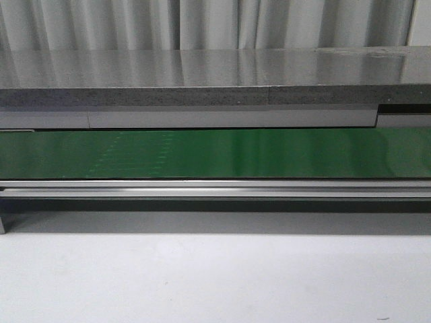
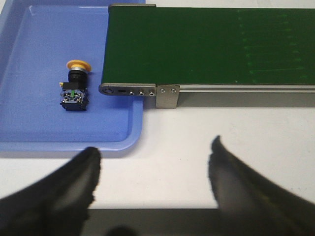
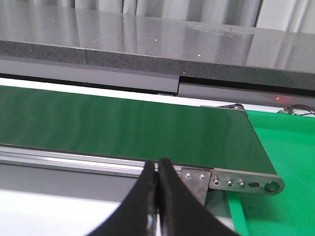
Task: Move button from left to right
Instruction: 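Move the left gripper down toward the yellow-capped button in the blue tray, then close the left gripper around the button's black base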
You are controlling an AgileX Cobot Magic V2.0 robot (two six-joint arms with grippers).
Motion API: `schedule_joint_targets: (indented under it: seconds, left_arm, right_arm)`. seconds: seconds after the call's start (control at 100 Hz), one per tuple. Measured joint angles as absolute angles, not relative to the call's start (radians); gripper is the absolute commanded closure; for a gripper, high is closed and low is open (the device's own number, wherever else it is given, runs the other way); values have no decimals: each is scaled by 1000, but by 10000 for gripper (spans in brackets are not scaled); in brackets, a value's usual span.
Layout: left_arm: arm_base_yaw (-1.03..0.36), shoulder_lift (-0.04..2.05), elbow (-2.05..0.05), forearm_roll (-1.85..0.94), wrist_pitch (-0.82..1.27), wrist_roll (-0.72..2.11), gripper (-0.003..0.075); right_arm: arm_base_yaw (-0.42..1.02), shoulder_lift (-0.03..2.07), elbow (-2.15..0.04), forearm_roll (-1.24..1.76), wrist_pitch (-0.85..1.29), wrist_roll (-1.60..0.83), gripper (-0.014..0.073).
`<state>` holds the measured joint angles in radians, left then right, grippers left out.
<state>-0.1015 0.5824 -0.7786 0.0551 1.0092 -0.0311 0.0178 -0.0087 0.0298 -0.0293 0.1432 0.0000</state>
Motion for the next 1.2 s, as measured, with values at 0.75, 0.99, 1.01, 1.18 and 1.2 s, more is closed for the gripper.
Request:
schedule_joint_targets:
  seconds: [0.75,0.99,1.01,1.18,1.2]
  left_arm:
    - [-102,855,-1026,240,1084,-92,85]
    - [-15,1089,-1130,259,1049,-92,85]
    - [2,1108,-1138,259,1045,-92,85]
    - [155,1269,-1199,152,1020,11,85]
    - [173,1288,-1204,131,1016,28,85]
  right_arm:
    - [18,-9,30,-29,143,0,662]
    - [18,-9,30,-29,143,0,662]
    - [18,-9,30,-29,143,0,662]
    - [18,-9,30,-29,143,0,662]
    - [18,-9,30,-29,143,0,662]
